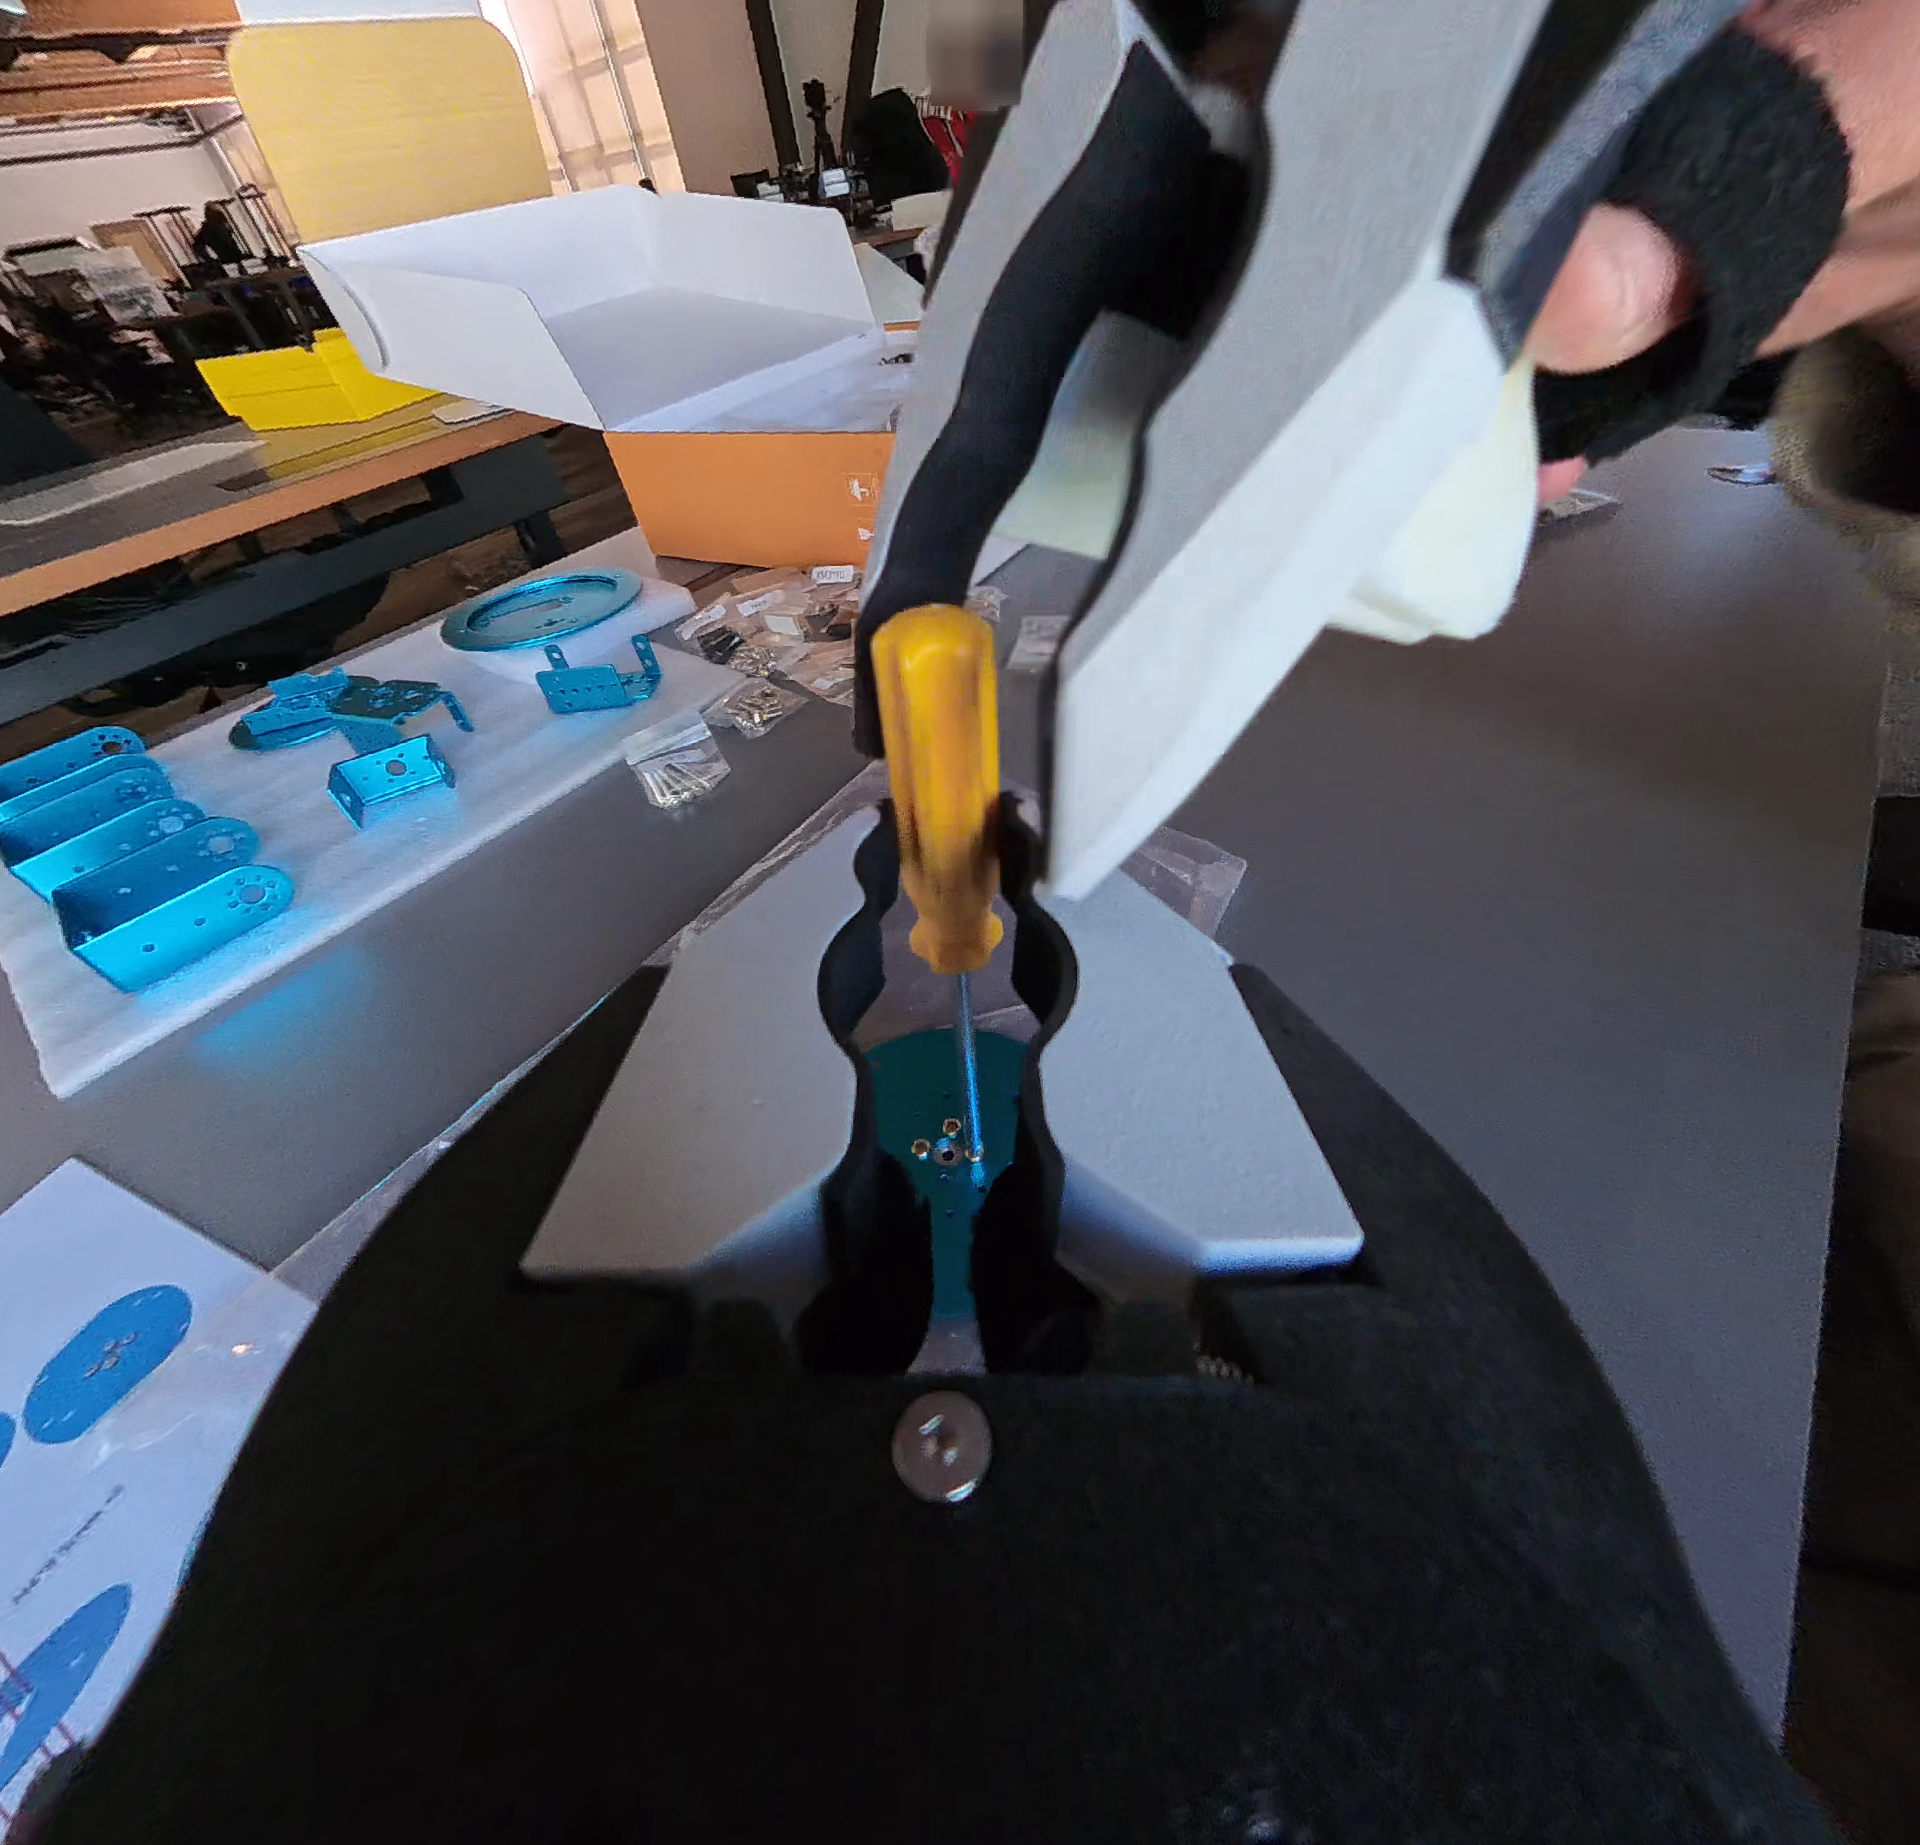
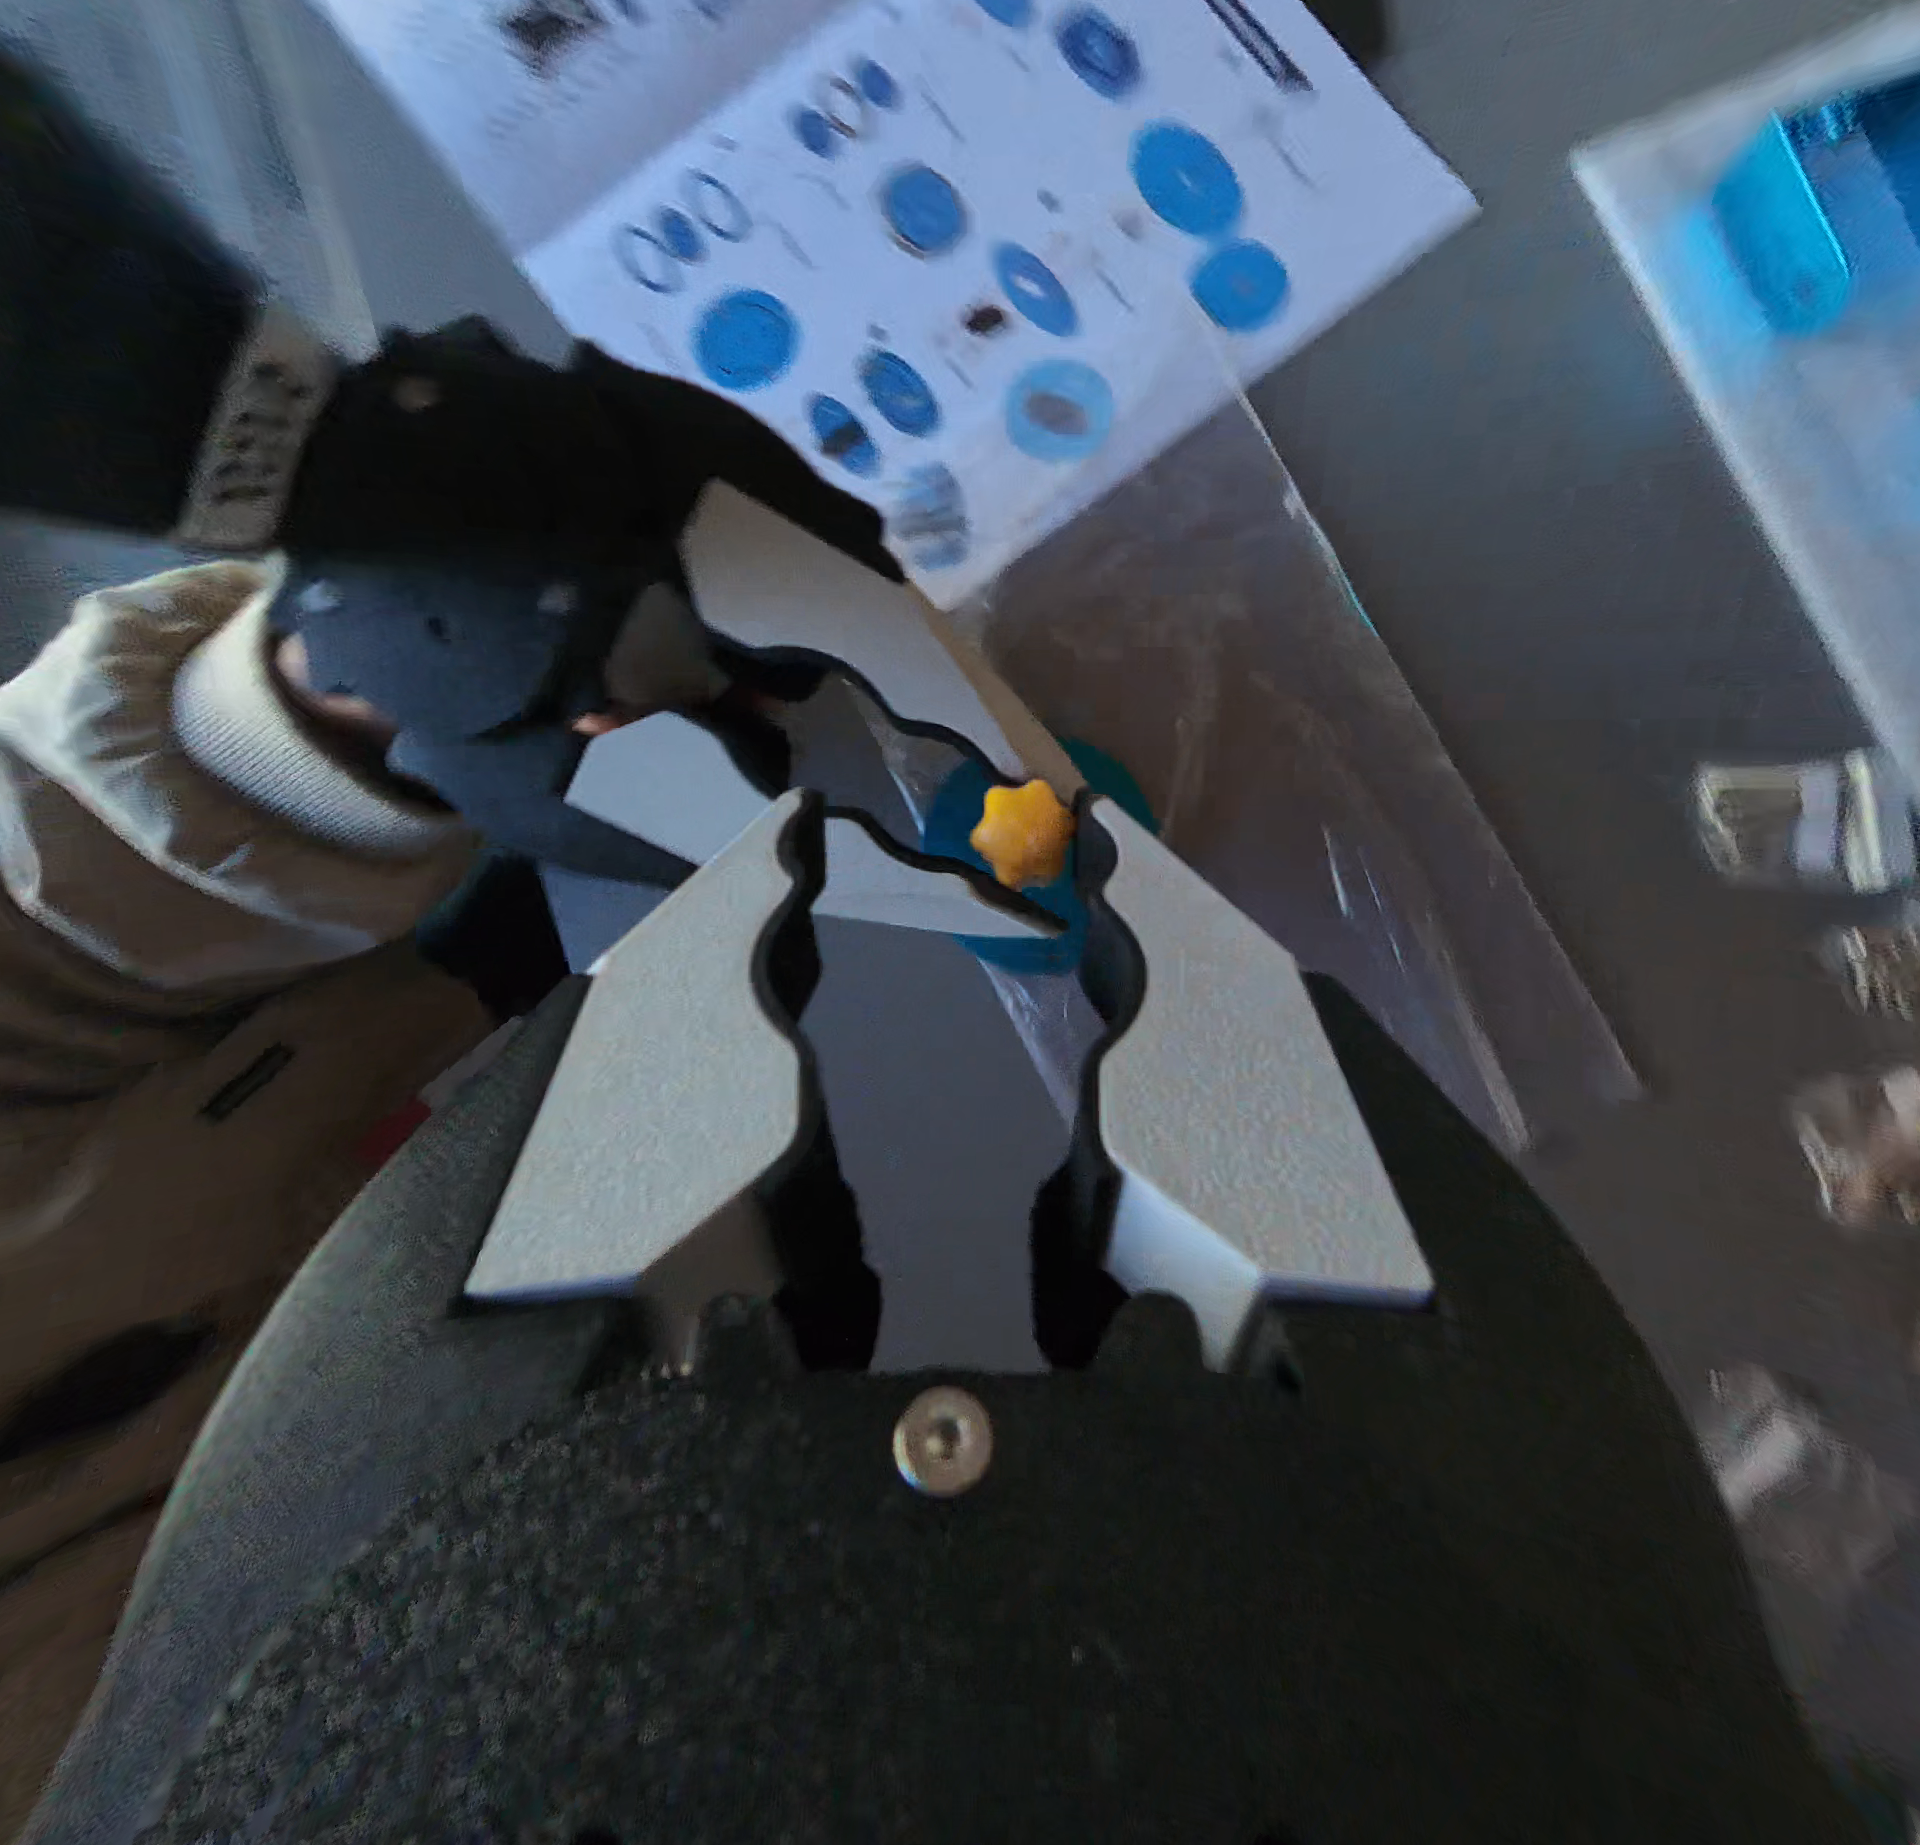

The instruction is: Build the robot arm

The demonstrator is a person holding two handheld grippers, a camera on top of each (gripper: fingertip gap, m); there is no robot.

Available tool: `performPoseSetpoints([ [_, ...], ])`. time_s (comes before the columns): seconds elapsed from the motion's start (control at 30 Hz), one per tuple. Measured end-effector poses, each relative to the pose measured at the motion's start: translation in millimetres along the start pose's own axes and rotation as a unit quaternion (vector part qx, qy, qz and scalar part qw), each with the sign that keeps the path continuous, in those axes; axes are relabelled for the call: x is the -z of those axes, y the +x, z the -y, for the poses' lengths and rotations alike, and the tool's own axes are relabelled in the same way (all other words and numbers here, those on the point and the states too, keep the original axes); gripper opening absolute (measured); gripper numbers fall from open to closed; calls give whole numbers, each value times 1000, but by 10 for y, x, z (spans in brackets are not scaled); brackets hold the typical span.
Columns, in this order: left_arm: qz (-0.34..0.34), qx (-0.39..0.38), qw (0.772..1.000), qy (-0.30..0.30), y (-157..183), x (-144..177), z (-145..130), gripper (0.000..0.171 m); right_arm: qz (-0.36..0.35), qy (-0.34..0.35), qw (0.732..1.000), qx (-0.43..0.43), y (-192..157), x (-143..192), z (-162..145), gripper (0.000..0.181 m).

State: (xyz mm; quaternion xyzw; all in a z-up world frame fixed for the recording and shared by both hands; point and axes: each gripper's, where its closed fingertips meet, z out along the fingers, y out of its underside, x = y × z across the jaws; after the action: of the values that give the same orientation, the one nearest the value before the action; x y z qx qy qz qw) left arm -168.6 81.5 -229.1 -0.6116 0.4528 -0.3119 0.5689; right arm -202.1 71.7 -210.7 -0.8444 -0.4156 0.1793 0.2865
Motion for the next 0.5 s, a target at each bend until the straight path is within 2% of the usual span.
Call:
performPoseSetpoints([
  [0.1,-10,-4,1000,-5,12,0,0,19,80,158,980,92,-6,62,-3,52],
  [0.17,-20,-4,1000,-2,19,10,0,19,95,306,930,180,28,163,70,56],
  [0.23,-29,2,1000,3,1,38,-2,19,113,394,895,176,50,279,78,35],
  [0.27,-40,4,999,7,11,54,-2,19,131,419,882,168,51,298,88,39],
  [0.33,-53,6,998,17,21,71,-2,19,183,410,879,159,23,220,65,42],
  [0.4,-67,9,998,20,39,78,-2,19,200,392,882,167,16,126,87,43],
  [0.47,-69,8,997,17,31,72,-2,19,204,371,887,183,-32,66,114,20],
  [0.5,-64,6,998,13,14,69,-4,19,190,354,897,184,-13,29,129,15],
])
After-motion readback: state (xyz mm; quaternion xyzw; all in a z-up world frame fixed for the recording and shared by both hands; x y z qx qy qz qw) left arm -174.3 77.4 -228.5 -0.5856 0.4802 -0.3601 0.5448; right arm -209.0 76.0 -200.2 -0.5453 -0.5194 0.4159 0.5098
